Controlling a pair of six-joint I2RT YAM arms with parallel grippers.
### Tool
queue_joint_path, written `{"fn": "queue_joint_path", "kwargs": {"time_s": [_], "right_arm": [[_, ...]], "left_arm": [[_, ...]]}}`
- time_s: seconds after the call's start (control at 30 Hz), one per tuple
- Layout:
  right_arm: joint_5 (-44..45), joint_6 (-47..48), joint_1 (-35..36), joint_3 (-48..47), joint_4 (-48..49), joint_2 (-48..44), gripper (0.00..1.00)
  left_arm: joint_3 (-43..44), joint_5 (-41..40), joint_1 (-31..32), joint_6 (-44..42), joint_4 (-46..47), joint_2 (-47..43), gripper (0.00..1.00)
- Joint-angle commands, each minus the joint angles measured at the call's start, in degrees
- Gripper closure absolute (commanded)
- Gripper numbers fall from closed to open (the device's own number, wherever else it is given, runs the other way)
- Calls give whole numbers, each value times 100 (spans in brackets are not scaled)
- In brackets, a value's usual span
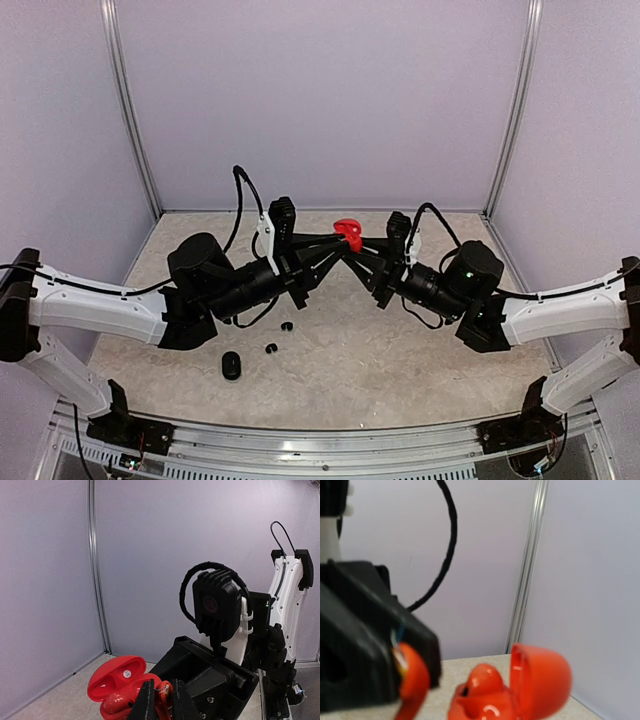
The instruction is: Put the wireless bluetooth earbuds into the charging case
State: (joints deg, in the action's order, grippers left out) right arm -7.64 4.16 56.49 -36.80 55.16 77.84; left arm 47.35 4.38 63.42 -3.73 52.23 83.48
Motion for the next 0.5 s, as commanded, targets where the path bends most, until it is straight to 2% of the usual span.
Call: {"fn": "queue_joint_path", "kwargs": {"time_s": [0.0, 0.47], "right_arm": [[157, -75, 108, -126, -47, 38, 93], [103, -170, 183, -26, 95, 53, 93]], "left_arm": [[233, 32, 32, -169, 207, 105, 93], [355, -233, 44, -447, 259, 211, 93]]}}
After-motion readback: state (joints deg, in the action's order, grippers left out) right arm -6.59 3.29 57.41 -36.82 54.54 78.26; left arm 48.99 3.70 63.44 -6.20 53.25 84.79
